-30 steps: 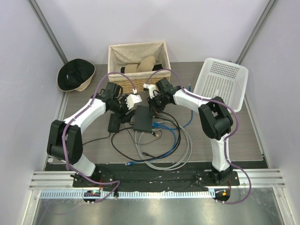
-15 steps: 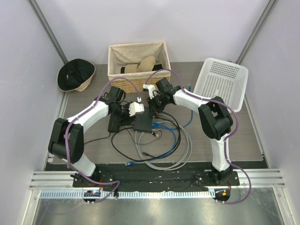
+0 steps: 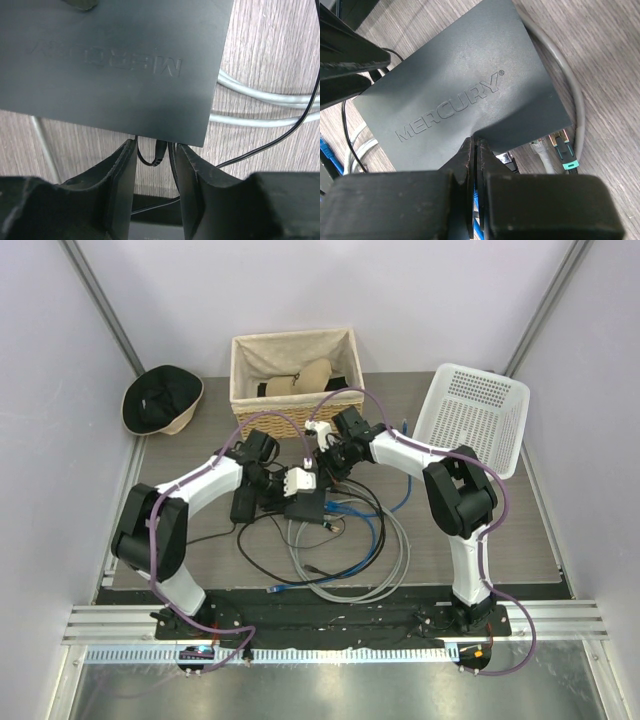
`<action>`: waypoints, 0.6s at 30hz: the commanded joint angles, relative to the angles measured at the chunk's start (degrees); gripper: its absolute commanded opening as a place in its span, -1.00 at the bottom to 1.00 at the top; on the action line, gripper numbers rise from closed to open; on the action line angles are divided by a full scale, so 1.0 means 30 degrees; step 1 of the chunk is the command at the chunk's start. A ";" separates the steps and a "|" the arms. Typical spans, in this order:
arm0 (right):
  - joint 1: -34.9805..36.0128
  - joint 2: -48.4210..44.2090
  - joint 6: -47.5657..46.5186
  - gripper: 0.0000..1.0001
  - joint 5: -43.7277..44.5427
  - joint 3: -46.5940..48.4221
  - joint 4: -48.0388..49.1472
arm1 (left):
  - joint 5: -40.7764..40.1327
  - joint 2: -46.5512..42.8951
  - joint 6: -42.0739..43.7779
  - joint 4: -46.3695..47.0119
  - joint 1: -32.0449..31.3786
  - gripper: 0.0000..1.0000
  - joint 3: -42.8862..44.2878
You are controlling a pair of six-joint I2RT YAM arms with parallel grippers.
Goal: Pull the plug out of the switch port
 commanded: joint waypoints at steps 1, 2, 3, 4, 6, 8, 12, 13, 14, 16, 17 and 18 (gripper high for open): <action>0.0150 0.0088 -0.0355 -0.97 0.0244 -0.0752 -0.1062 | 0.0185 0.0259 0.0769 0.0152 -0.0266 -0.20 0.0523; 0.0150 0.0030 -0.0326 -0.97 0.0273 -0.0810 -0.1062 | 0.0039 0.0288 0.0828 0.0123 -0.0237 -0.21 0.0494; 0.0150 0.0000 -0.0326 -0.97 0.0244 -0.0839 -0.1062 | 0.0038 0.0346 0.0887 0.0123 -0.0237 -0.25 0.0464; 0.0150 -0.0058 -0.0326 -0.98 0.0273 -0.0869 -0.1062 | 0.0009 0.0347 0.1003 0.0065 -0.0266 -0.27 0.0435; 0.0150 -0.0059 -0.0326 -0.97 0.0303 -0.0898 -0.1033 | 0.0125 0.0376 0.0975 0.0035 -0.0266 -0.32 0.0406; 0.0150 -0.0117 -0.0326 -0.97 0.0303 -0.0927 -0.1033 | 0.0213 0.0405 0.0917 0.0006 -0.0237 -0.41 0.0406; 0.0150 -0.0088 -0.0326 -0.97 0.0332 -0.0957 -0.1033 | 0.0651 0.0551 0.0829 -0.0606 -0.0237 -0.64 0.0813; 0.0179 -0.0059 -0.0326 -0.97 0.0361 -0.0957 -0.1033 | 0.0740 0.0784 0.0916 -0.0958 -0.0266 -0.70 0.1019; 0.0151 -0.0030 -0.0355 -0.97 0.0361 -0.0928 -0.1062 | 0.0886 0.0931 0.1149 -0.1396 -0.0237 -0.79 0.1224; 0.0150 -0.0030 -0.0355 -0.97 0.0390 -0.0869 -0.1091 | 0.1267 0.1631 0.1267 -0.2890 -0.0237 -0.87 0.2160; 0.0150 0.0028 -0.0355 -0.97 0.0390 -0.0869 -0.1062 | 0.1384 0.1897 0.1268 -0.3388 -0.0266 -0.92 0.2482; 0.0150 0.0029 -0.0326 -0.97 0.0390 -0.0811 -0.1062 | 0.1530 0.2132 0.1181 -0.4263 -0.0266 -0.95 0.3037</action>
